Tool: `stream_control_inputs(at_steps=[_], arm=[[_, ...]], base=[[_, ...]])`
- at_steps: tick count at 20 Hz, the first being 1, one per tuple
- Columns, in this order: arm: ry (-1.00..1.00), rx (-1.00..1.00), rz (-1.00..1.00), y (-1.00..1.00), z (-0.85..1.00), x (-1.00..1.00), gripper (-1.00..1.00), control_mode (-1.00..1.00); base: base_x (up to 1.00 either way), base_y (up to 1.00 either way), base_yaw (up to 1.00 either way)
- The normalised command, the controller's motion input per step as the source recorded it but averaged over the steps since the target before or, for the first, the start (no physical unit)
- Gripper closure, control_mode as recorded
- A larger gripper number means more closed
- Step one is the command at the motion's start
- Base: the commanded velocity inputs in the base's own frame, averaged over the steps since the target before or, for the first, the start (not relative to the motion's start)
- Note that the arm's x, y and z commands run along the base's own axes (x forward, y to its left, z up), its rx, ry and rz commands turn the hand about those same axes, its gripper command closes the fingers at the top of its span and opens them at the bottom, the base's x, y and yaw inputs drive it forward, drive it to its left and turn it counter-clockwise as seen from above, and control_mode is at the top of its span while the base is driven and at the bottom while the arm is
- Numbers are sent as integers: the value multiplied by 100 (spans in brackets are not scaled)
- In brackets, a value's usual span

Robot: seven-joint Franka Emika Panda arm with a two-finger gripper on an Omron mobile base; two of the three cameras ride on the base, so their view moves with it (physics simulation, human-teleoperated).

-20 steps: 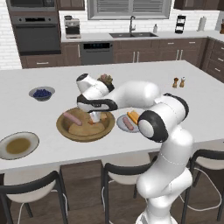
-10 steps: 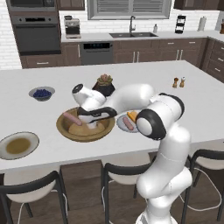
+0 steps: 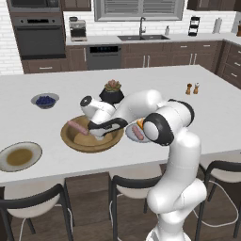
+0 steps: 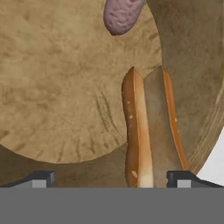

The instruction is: Place one bun and one sausage from the bowl on each plate.

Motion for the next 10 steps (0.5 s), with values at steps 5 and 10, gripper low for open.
stream_control_inputs(at_steps=[5,10], arm=[[-3,0,0,0,-8,36,-100,-100],[-5,0,0,0,-32,17,-100,-100]], base=[[0,0,0],[0,0,0]])
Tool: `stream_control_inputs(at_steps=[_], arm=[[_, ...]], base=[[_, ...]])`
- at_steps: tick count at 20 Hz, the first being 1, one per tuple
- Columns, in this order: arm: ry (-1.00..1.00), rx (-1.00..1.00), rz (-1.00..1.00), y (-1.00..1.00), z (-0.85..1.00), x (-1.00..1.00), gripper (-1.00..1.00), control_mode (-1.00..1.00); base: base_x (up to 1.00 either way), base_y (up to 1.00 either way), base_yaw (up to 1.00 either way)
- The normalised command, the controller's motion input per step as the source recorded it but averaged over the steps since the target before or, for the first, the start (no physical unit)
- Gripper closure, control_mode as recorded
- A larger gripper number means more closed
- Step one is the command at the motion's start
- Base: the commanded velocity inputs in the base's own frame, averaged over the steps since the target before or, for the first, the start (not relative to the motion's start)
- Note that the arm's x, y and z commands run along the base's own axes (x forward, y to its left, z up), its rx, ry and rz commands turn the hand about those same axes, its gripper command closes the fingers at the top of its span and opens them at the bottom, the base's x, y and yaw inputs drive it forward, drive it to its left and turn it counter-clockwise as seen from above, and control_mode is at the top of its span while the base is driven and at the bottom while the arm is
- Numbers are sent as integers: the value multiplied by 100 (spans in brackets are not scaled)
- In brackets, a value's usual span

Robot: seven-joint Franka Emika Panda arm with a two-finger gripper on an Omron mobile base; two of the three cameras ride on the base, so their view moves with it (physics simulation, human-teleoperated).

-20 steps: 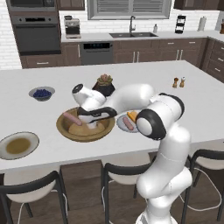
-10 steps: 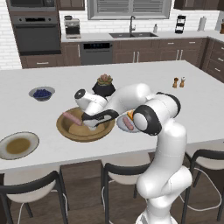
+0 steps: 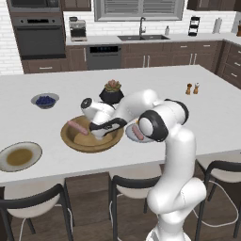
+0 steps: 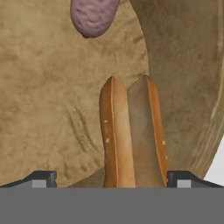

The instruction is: Place one bun and one sausage from the bowl on each plate.

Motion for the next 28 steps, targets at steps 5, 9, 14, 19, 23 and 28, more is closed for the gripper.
stream_control_inputs(at_steps=[5,9,14,19,23,28], arm=[[-1,0,0,0,-23,7,-100,-100],[0,0,0,0,5,36,-100,-100],[0,0,0,0,5,39,-100,-100],[0,0,0,0,-14,11,-100,-100],[7,0,0,0,-15,0,-100,-100],[6,0,0,0,-24,0,-100,-100]], base=[[0,0,0],[0,0,0],[0,0,0],[0,0,0],[0,0,0],[0,0,0]])
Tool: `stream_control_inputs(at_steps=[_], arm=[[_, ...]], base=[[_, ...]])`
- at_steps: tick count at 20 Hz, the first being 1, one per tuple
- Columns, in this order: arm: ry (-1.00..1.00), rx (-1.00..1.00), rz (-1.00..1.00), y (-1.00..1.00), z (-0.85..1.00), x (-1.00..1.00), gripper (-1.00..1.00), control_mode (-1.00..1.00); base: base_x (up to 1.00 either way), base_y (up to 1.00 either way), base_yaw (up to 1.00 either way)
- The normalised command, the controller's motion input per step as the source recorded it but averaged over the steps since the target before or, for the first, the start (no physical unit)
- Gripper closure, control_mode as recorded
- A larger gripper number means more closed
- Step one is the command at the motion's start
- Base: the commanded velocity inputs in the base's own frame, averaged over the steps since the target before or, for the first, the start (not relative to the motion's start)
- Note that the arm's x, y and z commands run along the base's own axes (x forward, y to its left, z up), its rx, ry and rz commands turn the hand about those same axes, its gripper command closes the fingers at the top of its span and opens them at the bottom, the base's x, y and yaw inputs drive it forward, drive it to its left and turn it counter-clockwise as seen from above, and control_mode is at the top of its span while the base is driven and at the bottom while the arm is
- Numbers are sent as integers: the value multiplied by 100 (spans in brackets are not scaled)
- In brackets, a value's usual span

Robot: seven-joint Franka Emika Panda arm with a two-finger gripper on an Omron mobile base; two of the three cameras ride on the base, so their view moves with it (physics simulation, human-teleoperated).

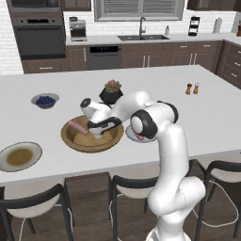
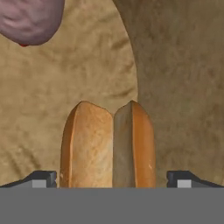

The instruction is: Place one bun and one sausage from the bowl on each plate.

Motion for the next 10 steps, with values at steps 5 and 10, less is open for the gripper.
stream_control_inputs(at_steps=[5,10], arm=[[3,0,0,1,-7,0,-100,-100],[0,0,0,0,0,0,-100,-100]], base=[[0,0,0],[0,0,0]])
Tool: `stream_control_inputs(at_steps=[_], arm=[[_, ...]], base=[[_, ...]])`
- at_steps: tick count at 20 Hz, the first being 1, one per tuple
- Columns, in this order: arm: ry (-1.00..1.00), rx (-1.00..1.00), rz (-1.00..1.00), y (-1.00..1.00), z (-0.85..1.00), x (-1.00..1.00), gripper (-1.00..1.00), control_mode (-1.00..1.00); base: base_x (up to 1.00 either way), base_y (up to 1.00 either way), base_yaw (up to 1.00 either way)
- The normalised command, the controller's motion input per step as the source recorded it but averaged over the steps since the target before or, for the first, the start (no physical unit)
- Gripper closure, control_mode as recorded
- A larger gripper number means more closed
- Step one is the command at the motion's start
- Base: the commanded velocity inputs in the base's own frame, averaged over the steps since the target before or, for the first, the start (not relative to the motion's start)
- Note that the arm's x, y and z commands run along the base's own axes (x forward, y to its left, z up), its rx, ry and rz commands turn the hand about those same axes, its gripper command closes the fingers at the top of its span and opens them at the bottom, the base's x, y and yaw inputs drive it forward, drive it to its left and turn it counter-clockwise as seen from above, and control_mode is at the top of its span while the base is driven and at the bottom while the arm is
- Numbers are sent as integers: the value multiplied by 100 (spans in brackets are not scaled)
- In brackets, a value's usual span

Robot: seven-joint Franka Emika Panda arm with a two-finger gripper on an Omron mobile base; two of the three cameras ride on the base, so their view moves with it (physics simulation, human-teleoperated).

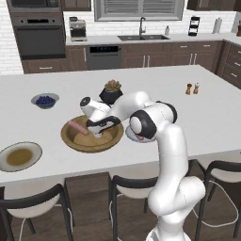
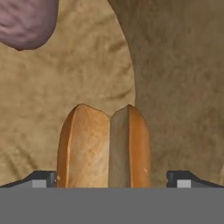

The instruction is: Place one bun and one sausage from the bowl on each plate.

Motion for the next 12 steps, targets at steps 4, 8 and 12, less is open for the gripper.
stream_control_inputs(at_steps=[4,8,12], arm=[[0,0,0,0,0,0,-100,-100],[0,0,0,0,0,0,100,-100],[0,0,0,0,0,0,100,-100]], base=[[0,0,0],[0,0,0],[0,0,0]])
